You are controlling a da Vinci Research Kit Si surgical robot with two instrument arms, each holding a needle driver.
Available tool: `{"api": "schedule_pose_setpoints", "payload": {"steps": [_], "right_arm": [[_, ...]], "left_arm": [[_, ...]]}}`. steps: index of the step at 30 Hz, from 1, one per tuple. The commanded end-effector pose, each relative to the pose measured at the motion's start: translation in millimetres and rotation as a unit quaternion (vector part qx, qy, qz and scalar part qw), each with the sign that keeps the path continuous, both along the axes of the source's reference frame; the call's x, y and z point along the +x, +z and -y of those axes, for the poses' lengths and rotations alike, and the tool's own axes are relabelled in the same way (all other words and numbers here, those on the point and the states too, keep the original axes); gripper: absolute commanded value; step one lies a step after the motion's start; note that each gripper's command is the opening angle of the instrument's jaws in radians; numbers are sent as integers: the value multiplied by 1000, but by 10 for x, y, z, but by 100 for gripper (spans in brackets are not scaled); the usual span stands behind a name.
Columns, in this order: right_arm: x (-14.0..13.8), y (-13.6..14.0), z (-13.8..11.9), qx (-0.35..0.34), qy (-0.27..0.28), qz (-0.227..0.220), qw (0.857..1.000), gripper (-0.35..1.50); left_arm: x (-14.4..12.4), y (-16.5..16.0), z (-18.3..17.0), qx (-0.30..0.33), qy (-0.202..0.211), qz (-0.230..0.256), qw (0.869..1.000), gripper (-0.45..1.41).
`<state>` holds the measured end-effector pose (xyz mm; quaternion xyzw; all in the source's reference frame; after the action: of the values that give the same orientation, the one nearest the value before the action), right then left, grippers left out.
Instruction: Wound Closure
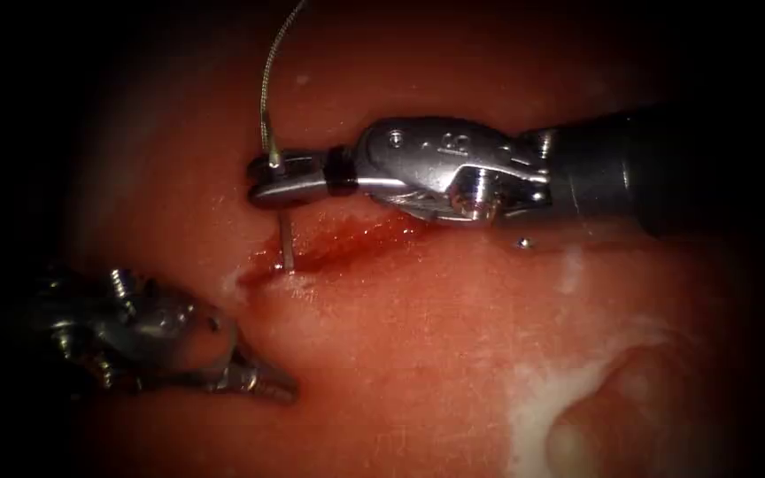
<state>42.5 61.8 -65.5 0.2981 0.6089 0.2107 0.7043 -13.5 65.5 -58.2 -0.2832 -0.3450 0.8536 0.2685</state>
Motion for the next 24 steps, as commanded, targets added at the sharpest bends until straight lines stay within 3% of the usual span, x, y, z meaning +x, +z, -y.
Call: {"api": "schedule_pose_setpoints", "payload": {"steps": [1, 15, 24], "right_arm": [[7, 2, 1, 5, -1, -1, 1000, -35], [6, 0, 1, 122, 5, 13, 992, -35], [8, 0, 0, 117, 34, 53, 991, -35]], "left_arm": [[-4, 5, 3, 1, 1, 1, 1000, -19], [-5, 6, 4, 0, 1, 1, 1000, -19], [-7, 0, 10, 1, 1, 1, 1000, -19]]}}
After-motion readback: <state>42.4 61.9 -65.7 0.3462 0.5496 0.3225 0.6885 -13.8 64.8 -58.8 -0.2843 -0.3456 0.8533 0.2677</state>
